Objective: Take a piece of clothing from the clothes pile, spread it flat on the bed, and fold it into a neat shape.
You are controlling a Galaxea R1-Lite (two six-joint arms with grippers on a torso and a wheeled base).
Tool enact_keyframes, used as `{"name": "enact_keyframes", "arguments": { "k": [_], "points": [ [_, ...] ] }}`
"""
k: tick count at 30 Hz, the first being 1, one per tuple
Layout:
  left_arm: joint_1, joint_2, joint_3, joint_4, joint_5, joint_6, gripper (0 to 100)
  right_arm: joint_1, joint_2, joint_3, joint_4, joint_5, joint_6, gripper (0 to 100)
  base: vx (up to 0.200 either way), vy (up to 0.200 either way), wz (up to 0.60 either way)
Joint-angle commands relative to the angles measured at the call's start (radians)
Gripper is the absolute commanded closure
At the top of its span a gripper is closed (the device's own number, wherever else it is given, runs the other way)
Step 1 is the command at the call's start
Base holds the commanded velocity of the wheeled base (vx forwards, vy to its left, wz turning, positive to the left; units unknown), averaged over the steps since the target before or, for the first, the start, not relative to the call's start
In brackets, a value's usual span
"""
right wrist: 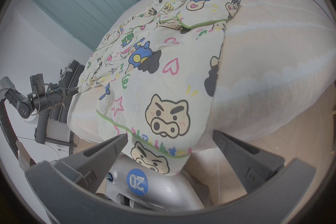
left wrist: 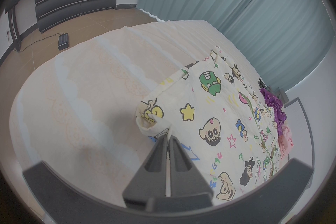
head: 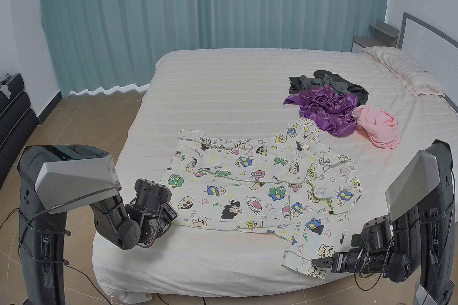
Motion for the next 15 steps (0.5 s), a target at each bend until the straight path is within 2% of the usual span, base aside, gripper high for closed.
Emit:
{"name": "enact_keyframes", "arguments": {
  "k": [1, 3, 4, 11, 15],
  "points": [
    [0.000, -0.001, 0.000, -0.001, 0.000, 0.000, 100, 0.027, 0.008, -0.028, -0.008, 0.001, 0.001, 0, 0.000, 0.000, 0.00],
    [0.000, -0.001, 0.000, -0.001, 0.000, 0.000, 100, 0.035, 0.008, -0.025, -0.008, -0.002, 0.002, 0, 0.000, 0.000, 0.00],
    [0.000, -0.001, 0.000, -0.001, 0.000, 0.000, 100, 0.035, 0.006, -0.023, -0.010, -0.002, 0.002, 100, 0.000, 0.000, 0.00],
    [-0.002, -0.004, 0.011, -0.004, 0.000, 0.000, 100, 0.028, 0.000, 0.026, -0.010, -0.022, -0.016, 100, 0.000, 0.000, 0.00],
    [-0.008, -0.006, 0.028, -0.007, 0.002, 0.001, 100, -0.004, -0.015, 0.040, -0.010, -0.021, -0.029, 100, 0.000, 0.000, 0.00]
  ]
}}
